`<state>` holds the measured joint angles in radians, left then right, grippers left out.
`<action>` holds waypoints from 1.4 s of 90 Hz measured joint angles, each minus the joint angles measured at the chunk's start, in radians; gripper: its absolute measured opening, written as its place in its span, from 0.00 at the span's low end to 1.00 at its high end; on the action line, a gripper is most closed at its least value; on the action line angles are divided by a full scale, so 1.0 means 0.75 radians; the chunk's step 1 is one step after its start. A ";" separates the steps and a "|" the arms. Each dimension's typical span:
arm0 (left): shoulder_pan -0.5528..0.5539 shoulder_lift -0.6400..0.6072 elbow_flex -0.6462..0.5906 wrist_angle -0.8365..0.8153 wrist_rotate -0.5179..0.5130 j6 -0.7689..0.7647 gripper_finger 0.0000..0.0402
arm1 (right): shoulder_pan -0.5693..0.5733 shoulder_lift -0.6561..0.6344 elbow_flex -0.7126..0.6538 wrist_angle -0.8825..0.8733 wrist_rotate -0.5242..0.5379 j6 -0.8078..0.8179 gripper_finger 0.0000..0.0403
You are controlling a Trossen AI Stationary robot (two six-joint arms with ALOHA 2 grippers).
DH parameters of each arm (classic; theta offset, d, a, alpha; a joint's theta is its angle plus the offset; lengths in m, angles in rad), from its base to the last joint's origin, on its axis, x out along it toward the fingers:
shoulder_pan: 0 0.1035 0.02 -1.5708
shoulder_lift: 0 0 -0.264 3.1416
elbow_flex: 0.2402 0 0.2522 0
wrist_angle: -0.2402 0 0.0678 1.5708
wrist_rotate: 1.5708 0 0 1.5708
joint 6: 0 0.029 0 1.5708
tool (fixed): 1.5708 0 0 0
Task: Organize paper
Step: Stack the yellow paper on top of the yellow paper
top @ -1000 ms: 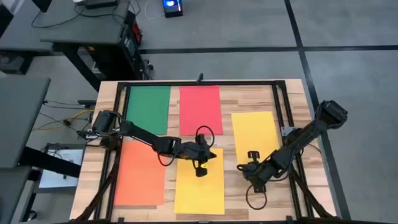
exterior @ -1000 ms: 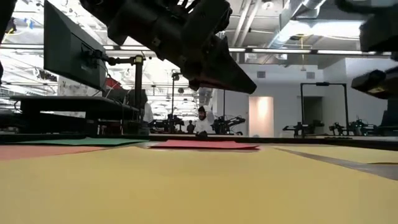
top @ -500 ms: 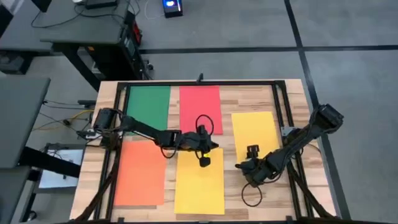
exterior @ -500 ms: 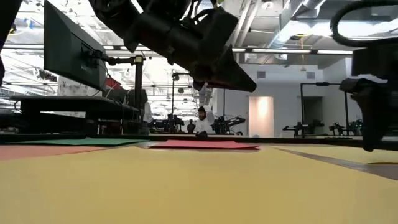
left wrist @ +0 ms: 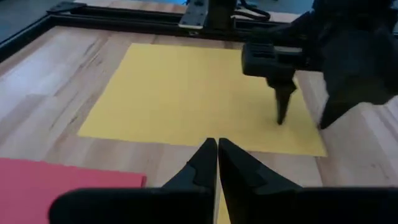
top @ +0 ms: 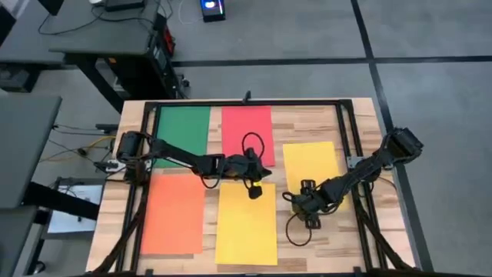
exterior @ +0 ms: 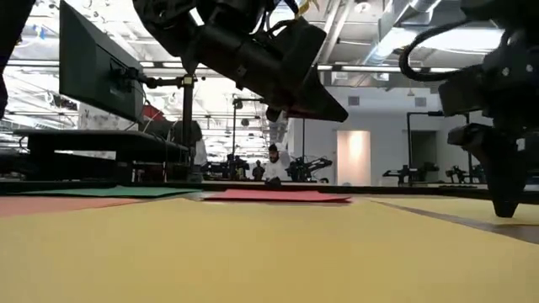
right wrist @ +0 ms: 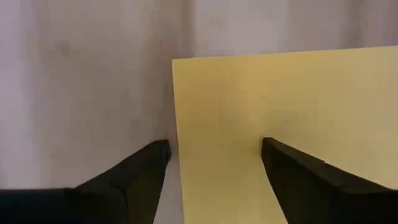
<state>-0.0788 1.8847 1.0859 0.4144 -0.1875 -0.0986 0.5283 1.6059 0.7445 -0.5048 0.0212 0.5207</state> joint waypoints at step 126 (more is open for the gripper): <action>0.412 0.889 1.531 -1.382 0.629 0.080 0.00 | 0.429 0.060 0.139 -0.115 0.438 0.248 0.61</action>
<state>0.2301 2.5515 2.2343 -0.6218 0.2843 -0.0390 0.8497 1.6508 0.8486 -0.5907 0.3495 0.7065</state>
